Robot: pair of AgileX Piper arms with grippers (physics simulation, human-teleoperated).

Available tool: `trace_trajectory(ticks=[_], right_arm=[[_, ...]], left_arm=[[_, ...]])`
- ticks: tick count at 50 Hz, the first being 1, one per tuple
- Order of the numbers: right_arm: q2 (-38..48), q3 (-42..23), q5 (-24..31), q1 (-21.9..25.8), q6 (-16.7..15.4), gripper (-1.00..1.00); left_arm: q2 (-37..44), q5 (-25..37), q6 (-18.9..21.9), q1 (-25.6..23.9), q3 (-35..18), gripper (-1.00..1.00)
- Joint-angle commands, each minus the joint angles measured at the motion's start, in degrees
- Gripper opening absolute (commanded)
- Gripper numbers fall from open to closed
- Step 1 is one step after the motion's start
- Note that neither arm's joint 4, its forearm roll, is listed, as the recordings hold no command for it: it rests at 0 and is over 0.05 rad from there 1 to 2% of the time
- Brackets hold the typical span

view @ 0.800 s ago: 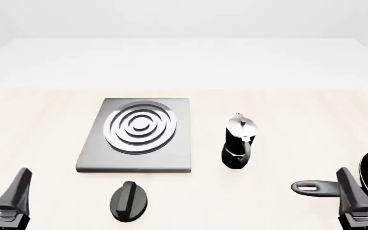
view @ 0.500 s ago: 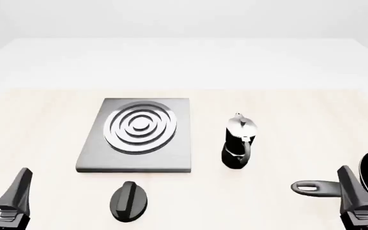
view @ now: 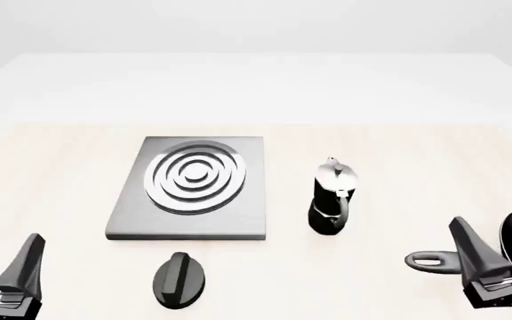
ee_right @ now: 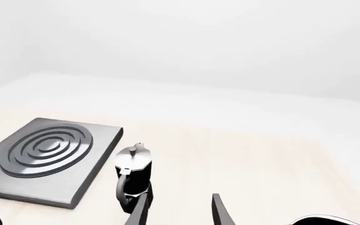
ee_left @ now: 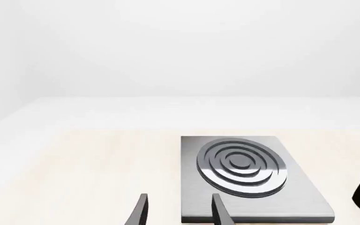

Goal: Put the moka pot on the stove.

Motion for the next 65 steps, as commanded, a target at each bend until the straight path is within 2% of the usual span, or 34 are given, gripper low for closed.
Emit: trace_trajectory(ticks=[1, 10, 16, 32, 45, 48, 49, 52, 53, 54, 65], right_arm=[[4.3, -0.8, -1.6, 3.9, -1.1, 1.0], [7.3, 0.2, -4.0, 6.6, -0.7, 1.0], [9.9, 0.9, -7.0, 7.4, 0.6, 1.0], [18.2, 4.3, -16.7, 9.6, 1.6, 1.0], [25.5, 4.2, -23.6, 11.1, 2.2, 1.0], [28.4, 3.8, -26.0, 11.5, 2.3, 1.0], [31.4, 3.6, -28.5, 12.3, 2.5, 1.0], [32.6, 3.5, -29.6, 12.4, 2.7, 1.0], [45.1, 2.6, -39.9, 14.1, 4.1, 1.0], [46.0, 2.7, -40.9, 14.1, 4.1, 1.0], [48.3, 2.7, -42.8, 14.4, 4.3, 1.0]], left_arm=[[0.0, 0.0, 0.0, 0.0, 0.0, 1.0], [0.0, 0.0, 0.0, 0.0, 0.0, 1.0], [0.0, 0.0, 0.0, 0.0, 0.0, 1.0], [0.0, 0.0, 0.0, 0.0, 0.0, 1.0], [0.0, 0.0, 0.0, 0.0, 0.0, 1.0], [0.0, 0.0, 0.0, 0.0, 0.0, 1.0], [0.0, 0.0, 0.0, 0.0, 0.0, 1.0], [0.0, 0.0, 0.0, 0.0, 0.0, 1.0], [0.0, 0.0, 0.0, 0.0, 0.0, 1.0], [0.0, 0.0, 0.0, 0.0, 0.0, 1.0], [0.0, 0.0, 0.0, 0.0, 0.0, 1.0]])
